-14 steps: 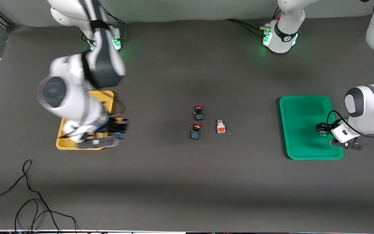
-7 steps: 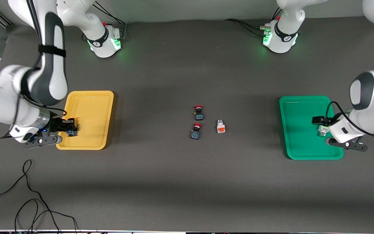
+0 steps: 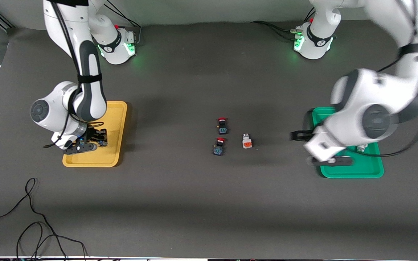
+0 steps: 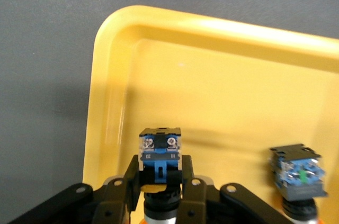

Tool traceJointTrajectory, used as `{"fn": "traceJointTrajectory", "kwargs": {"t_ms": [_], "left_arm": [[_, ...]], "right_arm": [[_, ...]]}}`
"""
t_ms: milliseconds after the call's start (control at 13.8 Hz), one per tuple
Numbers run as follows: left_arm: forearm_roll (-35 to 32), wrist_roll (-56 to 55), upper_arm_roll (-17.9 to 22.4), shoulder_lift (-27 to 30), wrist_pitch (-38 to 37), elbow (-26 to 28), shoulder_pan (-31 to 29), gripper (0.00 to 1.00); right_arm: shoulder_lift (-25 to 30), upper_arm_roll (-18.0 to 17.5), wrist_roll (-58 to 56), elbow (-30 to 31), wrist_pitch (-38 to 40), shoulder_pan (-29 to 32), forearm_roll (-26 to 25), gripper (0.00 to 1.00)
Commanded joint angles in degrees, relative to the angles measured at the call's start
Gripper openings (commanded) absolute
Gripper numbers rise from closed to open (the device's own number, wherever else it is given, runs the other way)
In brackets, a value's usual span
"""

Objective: Place green and yellow buttons in trays

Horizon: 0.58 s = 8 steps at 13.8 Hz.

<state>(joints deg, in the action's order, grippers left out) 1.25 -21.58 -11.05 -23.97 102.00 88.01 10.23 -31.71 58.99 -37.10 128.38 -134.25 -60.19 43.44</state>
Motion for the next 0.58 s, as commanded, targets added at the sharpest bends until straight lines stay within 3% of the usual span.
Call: {"fn": "traceJointTrajectory", "kwargs": {"t_ms": [0,73,145,363,508], "left_arm": [[0.24,-8.54,1.12,-5.63,4.5,-2.93,5.83,1.0],[-0.11,-10.05,1.12,-7.13,6.7,-2.85,7.59,1.0],[-0.2,-10.32,1.12,-8.36,8.9,-2.32,8.91,1.0],[-0.11,-10.5,1.2,-11.62,12.16,-1.18,9.98,1.0],[-0.11,-11.99,1.2,-12.59,19.51,3.46,11.2,1.0]], "right_arm": [[-1.6,0.34,-1.67,-0.68,-0.23,-0.37,2.88,0.74],[-1.51,0.34,-1.31,-0.85,0.04,-0.37,2.88,0.93],[-1.17,0.34,-1.13,-1.11,0.65,-0.37,2.88,0.99],[0.51,2.96,0.62,-4.0,5.55,-1.42,2.1,1.0],[0.42,5.86,1.67,-9.0,11.87,-1.95,-1.57,1.0]]}}
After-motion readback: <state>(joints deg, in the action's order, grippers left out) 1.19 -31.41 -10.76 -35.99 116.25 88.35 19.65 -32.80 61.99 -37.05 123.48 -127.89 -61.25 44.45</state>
